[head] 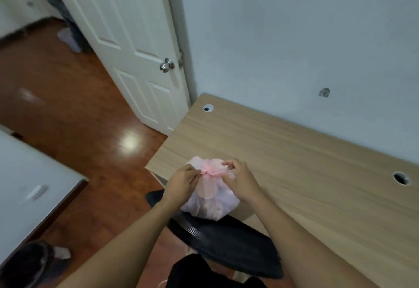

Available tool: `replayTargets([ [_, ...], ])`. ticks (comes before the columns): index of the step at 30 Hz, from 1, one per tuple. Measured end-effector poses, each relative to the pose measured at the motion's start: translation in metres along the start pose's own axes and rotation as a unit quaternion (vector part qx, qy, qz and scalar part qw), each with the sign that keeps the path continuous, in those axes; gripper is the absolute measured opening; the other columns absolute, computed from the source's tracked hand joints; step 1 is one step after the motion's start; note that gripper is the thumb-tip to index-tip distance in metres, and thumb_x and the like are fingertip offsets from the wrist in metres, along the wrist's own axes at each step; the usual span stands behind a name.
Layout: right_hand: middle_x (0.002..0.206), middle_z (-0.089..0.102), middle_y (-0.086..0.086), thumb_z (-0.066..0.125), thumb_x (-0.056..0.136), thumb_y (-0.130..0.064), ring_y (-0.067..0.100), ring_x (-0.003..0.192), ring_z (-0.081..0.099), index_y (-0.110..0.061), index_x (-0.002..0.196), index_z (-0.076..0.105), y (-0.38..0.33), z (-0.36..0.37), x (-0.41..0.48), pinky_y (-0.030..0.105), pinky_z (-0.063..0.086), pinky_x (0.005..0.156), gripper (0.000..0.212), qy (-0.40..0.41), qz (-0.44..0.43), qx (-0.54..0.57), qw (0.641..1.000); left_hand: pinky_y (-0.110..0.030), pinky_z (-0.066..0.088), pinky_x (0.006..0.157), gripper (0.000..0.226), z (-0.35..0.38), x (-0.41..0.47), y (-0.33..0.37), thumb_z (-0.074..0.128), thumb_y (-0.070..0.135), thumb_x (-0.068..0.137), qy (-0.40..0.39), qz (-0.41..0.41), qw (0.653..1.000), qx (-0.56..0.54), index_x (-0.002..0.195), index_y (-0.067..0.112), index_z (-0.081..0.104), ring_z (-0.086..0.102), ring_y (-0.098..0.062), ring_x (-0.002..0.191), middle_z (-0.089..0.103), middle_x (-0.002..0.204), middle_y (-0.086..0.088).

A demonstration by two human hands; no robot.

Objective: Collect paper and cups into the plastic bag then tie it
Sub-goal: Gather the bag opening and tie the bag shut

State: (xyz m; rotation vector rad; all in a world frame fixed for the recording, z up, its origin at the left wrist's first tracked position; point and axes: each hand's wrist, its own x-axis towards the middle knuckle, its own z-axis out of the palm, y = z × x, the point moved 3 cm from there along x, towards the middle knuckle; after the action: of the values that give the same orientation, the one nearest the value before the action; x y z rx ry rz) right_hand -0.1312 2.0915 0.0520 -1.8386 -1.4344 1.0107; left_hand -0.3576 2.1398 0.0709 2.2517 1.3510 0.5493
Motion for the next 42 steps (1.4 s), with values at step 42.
replayTargets([
  [42,0.088,0.079,-0.017,0.081,0.096,-0.021,-0.003,0.085,0.072,-0.023,0.092,0.077,-0.453,0.583,-0.058,0.011,0.051,0.075,0.006,-0.304,-0.308,0.000,0.901,-0.014,0.052,0.077,0.014,-0.393,-0.427,-0.368,0.085,0.017,0.092,0.452,-0.391,0.793,-0.117,0.095,0.017,0.071,0.073,-0.008,0.086,0.077,0.092,0.008],
])
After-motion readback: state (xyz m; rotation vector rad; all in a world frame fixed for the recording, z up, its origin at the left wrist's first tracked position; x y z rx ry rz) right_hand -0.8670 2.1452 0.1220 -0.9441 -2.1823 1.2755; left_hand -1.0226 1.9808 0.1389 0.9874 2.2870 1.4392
